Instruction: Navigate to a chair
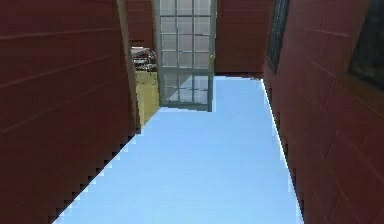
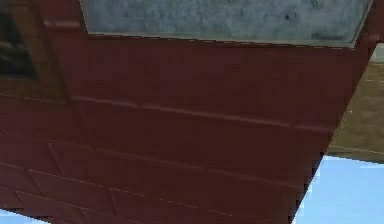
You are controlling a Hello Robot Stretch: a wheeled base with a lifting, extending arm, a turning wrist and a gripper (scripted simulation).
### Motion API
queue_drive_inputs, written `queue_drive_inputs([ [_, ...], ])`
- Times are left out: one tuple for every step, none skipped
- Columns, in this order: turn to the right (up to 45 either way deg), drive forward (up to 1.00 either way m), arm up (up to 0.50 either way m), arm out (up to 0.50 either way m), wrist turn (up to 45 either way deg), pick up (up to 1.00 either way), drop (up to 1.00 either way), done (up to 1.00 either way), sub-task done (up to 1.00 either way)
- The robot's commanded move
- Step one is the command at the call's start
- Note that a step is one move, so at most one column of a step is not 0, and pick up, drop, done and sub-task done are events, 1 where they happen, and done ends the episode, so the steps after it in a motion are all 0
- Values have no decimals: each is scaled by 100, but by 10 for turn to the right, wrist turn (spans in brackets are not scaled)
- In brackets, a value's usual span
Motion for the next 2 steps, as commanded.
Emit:
queue_drive_inputs([
  [0,100,0,0,0,0,0,0,0],
  [0,100,0,0,0,0,0,0,0],
])
